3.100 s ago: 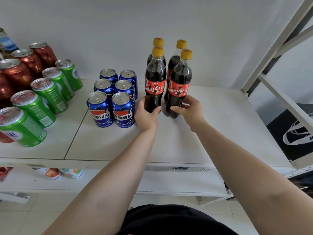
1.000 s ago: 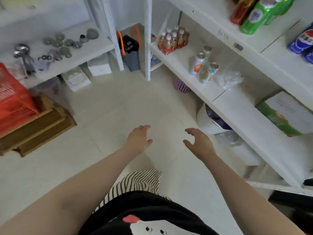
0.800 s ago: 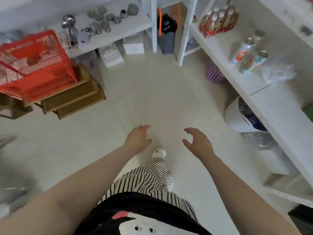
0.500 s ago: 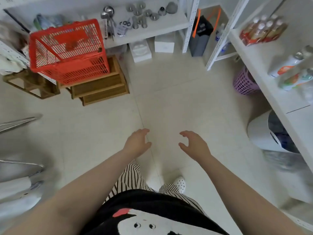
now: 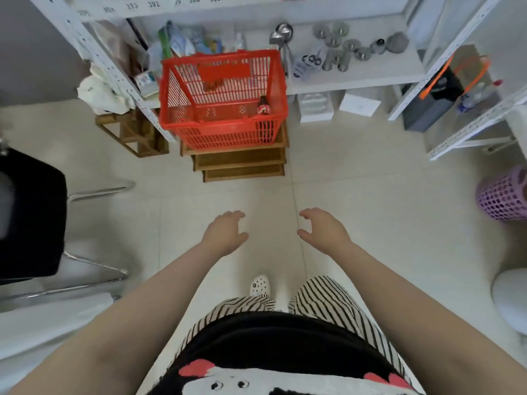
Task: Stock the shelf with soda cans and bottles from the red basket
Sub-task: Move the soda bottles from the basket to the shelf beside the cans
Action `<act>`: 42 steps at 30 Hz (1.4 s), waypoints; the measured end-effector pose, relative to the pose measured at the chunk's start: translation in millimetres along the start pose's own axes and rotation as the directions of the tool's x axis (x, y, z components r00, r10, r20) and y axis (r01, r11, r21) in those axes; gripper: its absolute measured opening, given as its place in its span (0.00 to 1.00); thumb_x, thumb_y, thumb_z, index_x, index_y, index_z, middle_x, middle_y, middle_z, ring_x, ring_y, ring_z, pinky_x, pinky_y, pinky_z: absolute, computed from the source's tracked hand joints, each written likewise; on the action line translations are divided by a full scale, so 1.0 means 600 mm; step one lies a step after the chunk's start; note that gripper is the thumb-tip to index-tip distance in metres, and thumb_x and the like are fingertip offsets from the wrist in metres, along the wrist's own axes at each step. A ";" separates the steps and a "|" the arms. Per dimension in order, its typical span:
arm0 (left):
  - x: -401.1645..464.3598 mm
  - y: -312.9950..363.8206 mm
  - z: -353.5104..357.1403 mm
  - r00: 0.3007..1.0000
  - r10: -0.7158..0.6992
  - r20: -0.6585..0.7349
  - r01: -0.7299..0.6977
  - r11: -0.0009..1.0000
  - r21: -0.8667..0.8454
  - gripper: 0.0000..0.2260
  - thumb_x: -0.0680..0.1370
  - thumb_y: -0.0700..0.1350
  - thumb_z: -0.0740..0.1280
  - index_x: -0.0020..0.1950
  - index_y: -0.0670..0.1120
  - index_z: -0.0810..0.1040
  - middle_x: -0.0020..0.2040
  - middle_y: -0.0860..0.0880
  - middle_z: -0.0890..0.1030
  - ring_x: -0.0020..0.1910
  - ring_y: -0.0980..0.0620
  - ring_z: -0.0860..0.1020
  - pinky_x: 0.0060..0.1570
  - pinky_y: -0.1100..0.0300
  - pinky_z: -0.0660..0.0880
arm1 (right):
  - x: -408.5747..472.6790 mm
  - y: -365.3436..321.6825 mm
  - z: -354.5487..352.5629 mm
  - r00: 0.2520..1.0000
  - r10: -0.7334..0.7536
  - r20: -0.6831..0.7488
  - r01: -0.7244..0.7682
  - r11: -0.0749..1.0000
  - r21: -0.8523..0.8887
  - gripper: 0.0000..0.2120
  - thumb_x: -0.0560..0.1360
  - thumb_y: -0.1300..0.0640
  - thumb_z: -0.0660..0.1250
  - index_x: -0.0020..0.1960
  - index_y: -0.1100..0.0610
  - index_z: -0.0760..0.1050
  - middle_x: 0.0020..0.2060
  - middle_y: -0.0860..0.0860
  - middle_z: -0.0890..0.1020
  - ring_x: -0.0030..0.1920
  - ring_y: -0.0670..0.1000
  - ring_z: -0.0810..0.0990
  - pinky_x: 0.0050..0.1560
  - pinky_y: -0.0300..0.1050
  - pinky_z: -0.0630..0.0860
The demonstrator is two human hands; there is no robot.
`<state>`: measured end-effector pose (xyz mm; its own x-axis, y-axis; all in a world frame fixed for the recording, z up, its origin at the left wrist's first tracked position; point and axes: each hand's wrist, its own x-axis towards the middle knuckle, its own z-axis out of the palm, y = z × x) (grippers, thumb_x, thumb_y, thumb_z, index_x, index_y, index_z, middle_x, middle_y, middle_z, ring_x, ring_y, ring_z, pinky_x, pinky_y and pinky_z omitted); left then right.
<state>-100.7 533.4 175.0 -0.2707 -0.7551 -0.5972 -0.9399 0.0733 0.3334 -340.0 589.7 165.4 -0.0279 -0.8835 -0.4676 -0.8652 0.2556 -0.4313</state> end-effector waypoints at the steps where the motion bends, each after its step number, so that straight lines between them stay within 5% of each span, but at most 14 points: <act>1: 0.014 -0.010 -0.014 1.000 -0.012 -0.005 0.012 1.000 -0.023 0.25 0.76 0.49 0.66 0.72 0.48 0.66 0.67 0.45 0.73 0.63 0.44 0.73 0.61 0.51 0.71 | 0.022 -0.017 -0.007 1.000 -0.016 0.009 0.016 1.000 -0.011 0.25 0.76 0.50 0.65 0.71 0.54 0.68 0.66 0.52 0.74 0.65 0.53 0.73 0.60 0.49 0.73; 20: 0.397 -0.041 -0.338 0.986 -0.038 -0.160 0.016 0.991 -0.133 0.22 0.75 0.46 0.67 0.68 0.45 0.71 0.65 0.44 0.75 0.64 0.44 0.73 0.61 0.50 0.71 | 0.523 -0.168 -0.220 0.995 -0.091 0.040 0.089 0.995 0.047 0.24 0.73 0.53 0.68 0.68 0.57 0.70 0.63 0.55 0.77 0.62 0.54 0.75 0.57 0.45 0.69; 28: 0.623 -0.058 -0.406 0.995 0.093 -0.032 -0.096 0.989 -0.113 0.22 0.76 0.48 0.67 0.68 0.43 0.71 0.64 0.43 0.76 0.65 0.44 0.72 0.65 0.54 0.67 | 0.680 -0.189 -0.222 0.987 0.161 -0.008 -0.157 0.969 0.193 0.20 0.71 0.54 0.69 0.62 0.57 0.74 0.58 0.56 0.80 0.58 0.58 0.78 0.53 0.49 0.73; 37: 0.904 -0.078 -0.382 0.984 0.142 0.111 -0.130 0.985 -0.113 0.19 0.77 0.52 0.66 0.64 0.45 0.73 0.62 0.45 0.78 0.62 0.46 0.75 0.58 0.58 0.67 | 0.855 -0.164 -0.099 0.869 0.493 0.041 -0.482 0.825 0.295 0.21 0.72 0.50 0.71 0.57 0.63 0.72 0.52 0.61 0.79 0.51 0.61 0.78 0.42 0.47 0.66; 42: 1.014 -0.072 -0.318 0.966 0.171 0.193 -0.151 0.982 -0.113 0.23 0.77 0.54 0.65 0.69 0.44 0.70 0.66 0.45 0.76 0.64 0.45 0.74 0.63 0.54 0.70 | 0.923 -0.132 -0.027 0.789 0.609 0.074 -0.593 0.725 0.352 0.30 0.71 0.51 0.73 0.66 0.62 0.66 0.62 0.61 0.75 0.61 0.61 0.75 0.60 0.54 0.72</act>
<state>-184.8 -53.2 -63.6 -0.4621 -0.5916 -0.6607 -0.8586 0.1120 0.5002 -295.3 73.7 -47.0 -0.5121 -0.5125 -0.6893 -0.4346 0.8468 -0.3067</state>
